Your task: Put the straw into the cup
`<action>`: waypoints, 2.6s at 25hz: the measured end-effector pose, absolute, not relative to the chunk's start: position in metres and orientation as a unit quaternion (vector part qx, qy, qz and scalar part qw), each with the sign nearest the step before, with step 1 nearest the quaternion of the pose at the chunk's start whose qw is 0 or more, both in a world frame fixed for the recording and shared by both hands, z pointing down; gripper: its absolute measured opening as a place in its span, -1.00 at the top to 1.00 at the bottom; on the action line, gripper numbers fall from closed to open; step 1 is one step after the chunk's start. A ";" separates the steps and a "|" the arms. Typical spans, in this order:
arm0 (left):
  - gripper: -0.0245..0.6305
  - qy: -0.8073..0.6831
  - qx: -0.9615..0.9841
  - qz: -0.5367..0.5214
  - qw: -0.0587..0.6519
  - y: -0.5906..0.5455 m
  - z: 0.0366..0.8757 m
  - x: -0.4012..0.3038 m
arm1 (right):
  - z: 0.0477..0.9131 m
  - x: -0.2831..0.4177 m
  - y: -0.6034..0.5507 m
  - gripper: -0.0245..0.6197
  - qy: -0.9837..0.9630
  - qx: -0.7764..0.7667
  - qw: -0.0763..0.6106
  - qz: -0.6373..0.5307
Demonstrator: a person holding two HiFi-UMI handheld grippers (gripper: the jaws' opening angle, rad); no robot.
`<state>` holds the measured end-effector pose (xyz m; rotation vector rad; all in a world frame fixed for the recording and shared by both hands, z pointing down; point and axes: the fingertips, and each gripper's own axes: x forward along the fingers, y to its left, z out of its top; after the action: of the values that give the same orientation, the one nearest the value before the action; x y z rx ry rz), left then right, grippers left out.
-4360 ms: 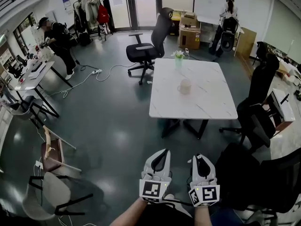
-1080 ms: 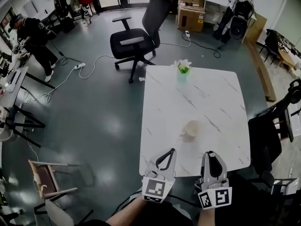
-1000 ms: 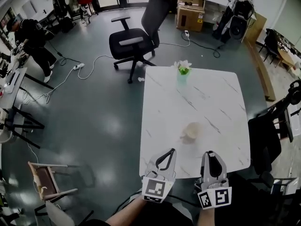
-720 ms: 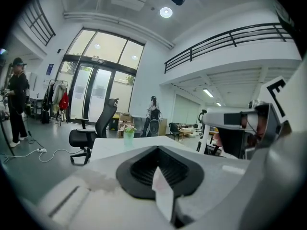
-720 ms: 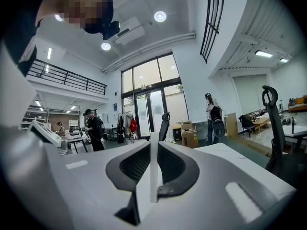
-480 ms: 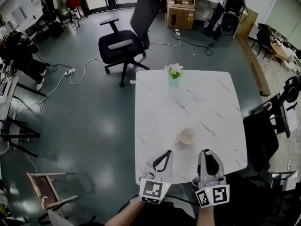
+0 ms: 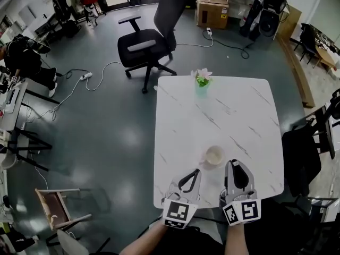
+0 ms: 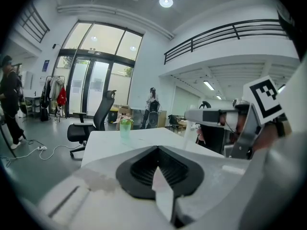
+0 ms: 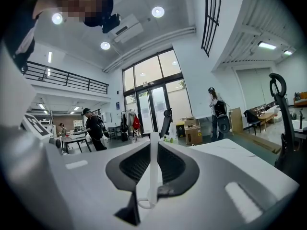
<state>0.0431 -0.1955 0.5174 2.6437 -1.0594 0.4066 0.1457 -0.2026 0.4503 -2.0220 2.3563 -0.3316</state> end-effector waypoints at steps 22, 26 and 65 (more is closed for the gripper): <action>0.92 -0.356 0.897 0.199 0.173 -0.196 0.567 0.062 | 0.517 0.160 -0.246 0.79 0.764 -0.626 -0.008 -0.160; 0.92 -0.354 0.896 0.201 0.178 -0.199 0.572 0.067 | 0.530 0.161 -0.254 0.79 0.765 -0.621 -0.014 -0.168; 0.92 -0.355 0.893 0.195 0.198 -0.215 0.576 0.075 | 0.594 0.168 -0.240 0.59 0.742 -0.625 -0.057 -0.236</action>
<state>0.0747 -0.2146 0.5761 2.4986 -0.9928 0.5471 0.1685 -0.2404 0.5945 -2.0398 2.4187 -0.7685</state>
